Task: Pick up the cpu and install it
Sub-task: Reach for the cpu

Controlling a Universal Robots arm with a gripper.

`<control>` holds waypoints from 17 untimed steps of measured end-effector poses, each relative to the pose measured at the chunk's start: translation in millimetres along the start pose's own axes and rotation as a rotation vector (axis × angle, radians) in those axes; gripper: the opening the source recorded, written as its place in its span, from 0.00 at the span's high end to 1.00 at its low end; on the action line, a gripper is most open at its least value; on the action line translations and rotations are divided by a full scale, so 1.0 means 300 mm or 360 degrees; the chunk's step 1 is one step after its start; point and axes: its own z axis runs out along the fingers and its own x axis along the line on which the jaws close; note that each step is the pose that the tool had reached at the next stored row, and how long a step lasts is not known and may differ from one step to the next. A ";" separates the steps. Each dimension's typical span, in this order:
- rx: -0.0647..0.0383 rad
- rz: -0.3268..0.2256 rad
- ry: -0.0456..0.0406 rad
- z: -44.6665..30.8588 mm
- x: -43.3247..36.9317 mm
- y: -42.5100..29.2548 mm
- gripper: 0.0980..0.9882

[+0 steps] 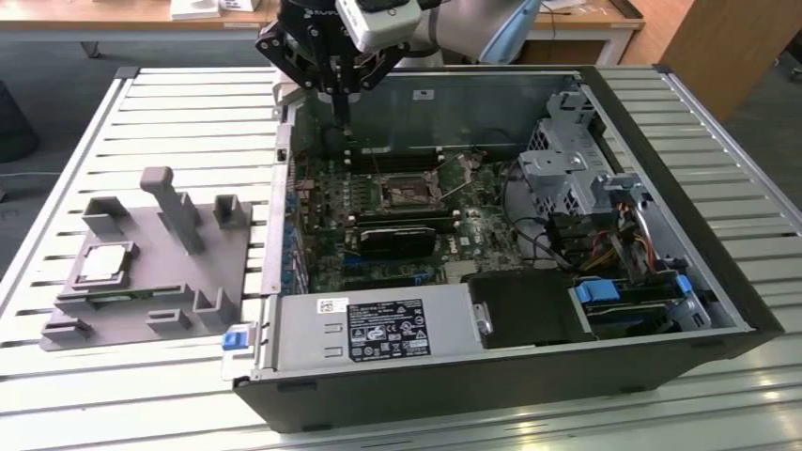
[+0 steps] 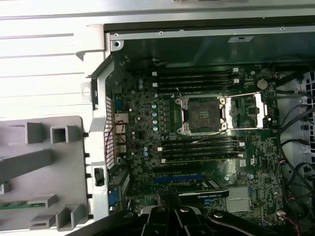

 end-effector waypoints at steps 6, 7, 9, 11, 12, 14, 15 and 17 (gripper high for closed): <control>0.0000 0.0000 0.0000 0.002 0.008 -0.001 0.99; 0.0000 0.0000 0.0000 0.002 0.009 -0.001 0.99; 0.0000 0.0000 0.0001 0.003 0.011 -0.001 0.99; 0.0000 0.0000 0.0001 0.004 0.012 -0.001 0.99; 0.0000 0.0000 0.0001 0.005 0.012 -0.001 0.99; 0.0000 0.0000 0.0001 0.006 0.013 -0.001 0.99; 0.0000 0.0000 0.0001 0.006 0.014 -0.001 0.99; 0.0000 0.0000 0.0002 0.007 0.016 -0.002 0.99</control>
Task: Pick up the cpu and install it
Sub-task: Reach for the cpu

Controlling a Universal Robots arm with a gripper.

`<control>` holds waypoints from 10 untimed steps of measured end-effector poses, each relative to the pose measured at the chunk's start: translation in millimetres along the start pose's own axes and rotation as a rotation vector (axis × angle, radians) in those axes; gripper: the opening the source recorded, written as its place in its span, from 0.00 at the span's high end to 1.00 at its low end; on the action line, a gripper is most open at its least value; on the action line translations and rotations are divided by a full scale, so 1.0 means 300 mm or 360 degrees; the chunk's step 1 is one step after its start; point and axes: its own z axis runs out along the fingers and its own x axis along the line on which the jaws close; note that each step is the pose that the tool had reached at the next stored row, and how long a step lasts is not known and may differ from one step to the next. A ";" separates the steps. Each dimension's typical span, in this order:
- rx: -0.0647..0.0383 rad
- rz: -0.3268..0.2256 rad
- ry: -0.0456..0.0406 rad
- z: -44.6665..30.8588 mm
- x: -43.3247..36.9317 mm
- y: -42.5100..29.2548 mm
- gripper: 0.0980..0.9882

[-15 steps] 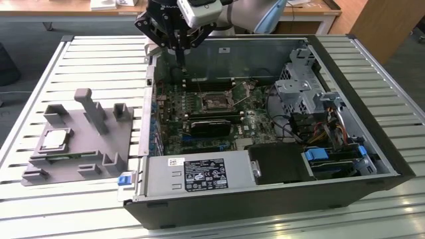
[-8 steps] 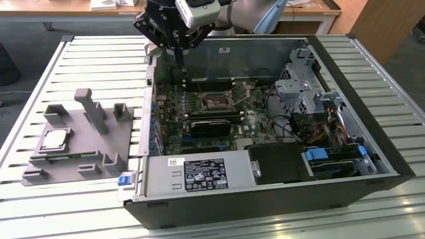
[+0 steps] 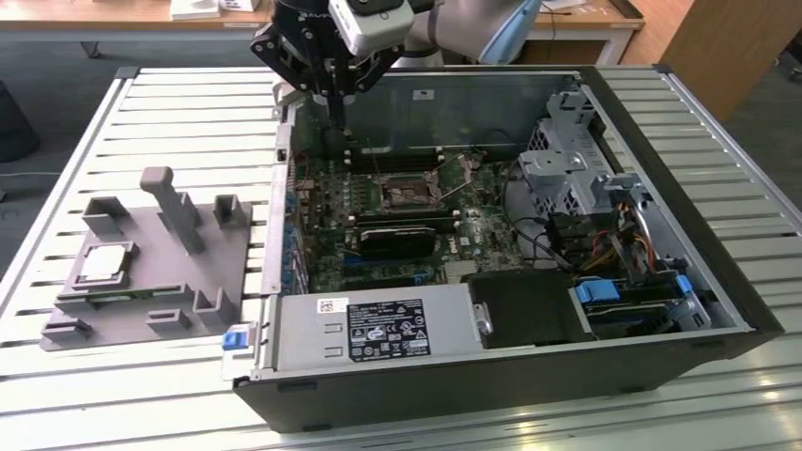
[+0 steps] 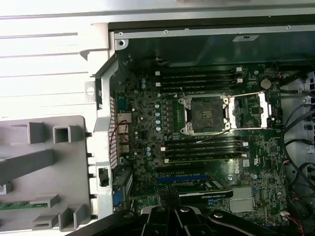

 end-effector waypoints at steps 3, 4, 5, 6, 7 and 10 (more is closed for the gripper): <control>0.0000 0.0000 0.0001 0.002 0.003 0.000 0.99; 0.0000 0.0000 0.0001 0.002 0.004 0.000 0.99; 0.0000 0.0000 0.0001 0.002 0.004 0.000 0.99; 0.0000 0.0000 0.0001 0.003 0.005 -0.001 0.99; 0.0000 0.0000 0.0001 0.003 0.007 -0.001 0.99; 0.0000 0.0000 0.0001 0.004 0.012 -0.001 0.99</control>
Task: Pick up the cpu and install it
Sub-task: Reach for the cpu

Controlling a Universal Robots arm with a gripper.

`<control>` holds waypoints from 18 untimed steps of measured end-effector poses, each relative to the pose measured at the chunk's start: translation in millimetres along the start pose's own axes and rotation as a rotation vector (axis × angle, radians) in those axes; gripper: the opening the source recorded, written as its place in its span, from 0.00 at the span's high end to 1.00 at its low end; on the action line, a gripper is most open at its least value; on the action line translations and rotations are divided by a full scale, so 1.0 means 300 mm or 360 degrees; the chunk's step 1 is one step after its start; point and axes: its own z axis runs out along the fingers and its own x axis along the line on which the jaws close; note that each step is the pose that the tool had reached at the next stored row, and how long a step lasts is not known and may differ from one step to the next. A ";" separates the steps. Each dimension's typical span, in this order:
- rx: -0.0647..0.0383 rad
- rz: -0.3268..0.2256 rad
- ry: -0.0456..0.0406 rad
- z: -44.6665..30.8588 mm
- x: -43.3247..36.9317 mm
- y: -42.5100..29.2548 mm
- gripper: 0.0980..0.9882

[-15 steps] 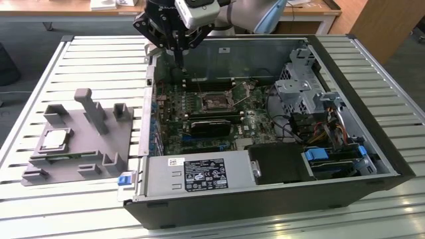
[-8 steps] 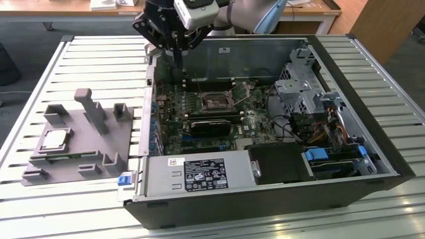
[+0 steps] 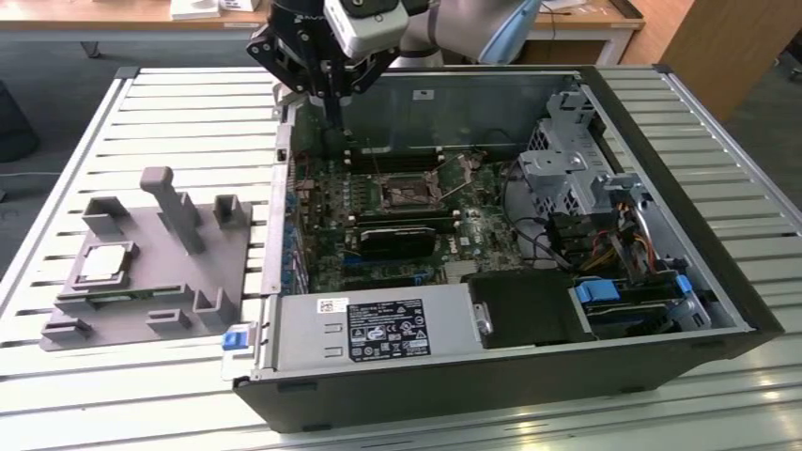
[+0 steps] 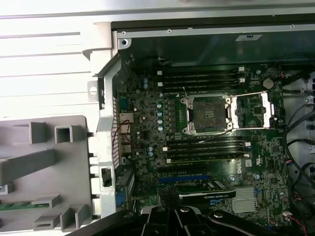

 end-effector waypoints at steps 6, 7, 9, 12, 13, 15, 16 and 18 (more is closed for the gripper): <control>0.0000 0.0000 0.0001 0.002 0.010 -0.001 0.99; 0.0000 0.0000 0.0001 0.003 0.012 -0.001 0.99; 0.0000 0.0000 0.0001 0.004 0.016 -0.001 0.99; 0.0000 0.0000 0.0001 0.006 0.022 -0.002 0.99; 0.0000 0.0000 0.0001 0.006 0.025 -0.002 0.99; 0.0000 0.0000 0.0002 0.006 0.032 -0.003 0.99; 0.0000 0.0000 0.0001 0.006 0.036 -0.003 0.99; 0.0000 0.0000 0.0001 0.007 0.045 -0.004 0.99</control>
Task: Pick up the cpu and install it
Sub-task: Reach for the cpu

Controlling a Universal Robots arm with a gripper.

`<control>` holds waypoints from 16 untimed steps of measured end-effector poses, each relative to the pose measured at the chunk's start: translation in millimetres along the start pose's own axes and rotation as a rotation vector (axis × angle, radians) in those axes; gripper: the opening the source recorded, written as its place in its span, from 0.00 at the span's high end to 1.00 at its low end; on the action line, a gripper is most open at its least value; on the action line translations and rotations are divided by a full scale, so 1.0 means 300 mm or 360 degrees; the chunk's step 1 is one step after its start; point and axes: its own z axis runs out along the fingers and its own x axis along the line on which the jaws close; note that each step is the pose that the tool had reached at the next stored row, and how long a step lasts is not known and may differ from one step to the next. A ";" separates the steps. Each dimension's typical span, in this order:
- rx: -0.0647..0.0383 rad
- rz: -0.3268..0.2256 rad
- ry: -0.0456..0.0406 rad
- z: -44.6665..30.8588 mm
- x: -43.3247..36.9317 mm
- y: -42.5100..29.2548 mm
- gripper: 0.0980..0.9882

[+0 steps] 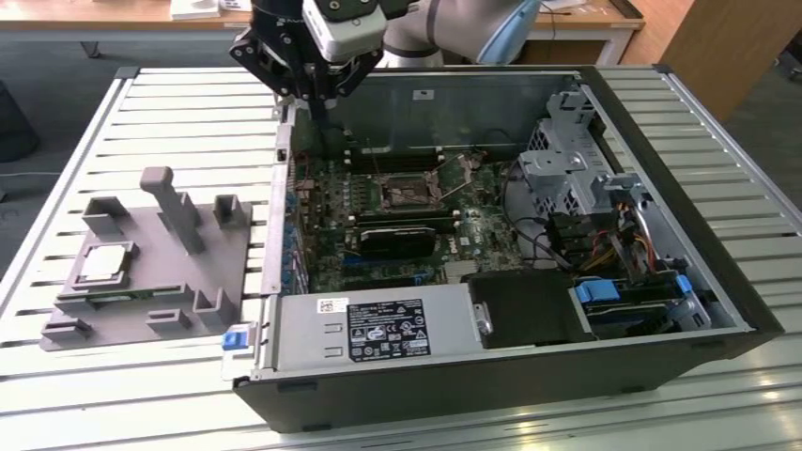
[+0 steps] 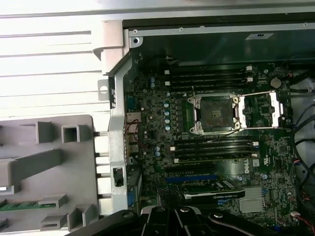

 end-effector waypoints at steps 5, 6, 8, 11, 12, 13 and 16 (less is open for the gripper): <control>0.0000 0.0000 0.0000 0.001 0.019 -0.001 0.99; 0.0000 0.0000 0.0000 0.001 0.022 -0.002 0.99; 0.0000 0.0000 0.0000 0.002 0.031 -0.002 0.99; 0.0000 0.0000 0.0000 0.002 0.039 -0.003 0.99; 0.0000 0.0000 0.0000 0.003 0.042 -0.003 0.99; 0.0000 0.0000 0.0000 0.003 0.044 -0.003 0.99; 0.0000 0.0000 0.0000 0.004 0.053 -0.004 0.99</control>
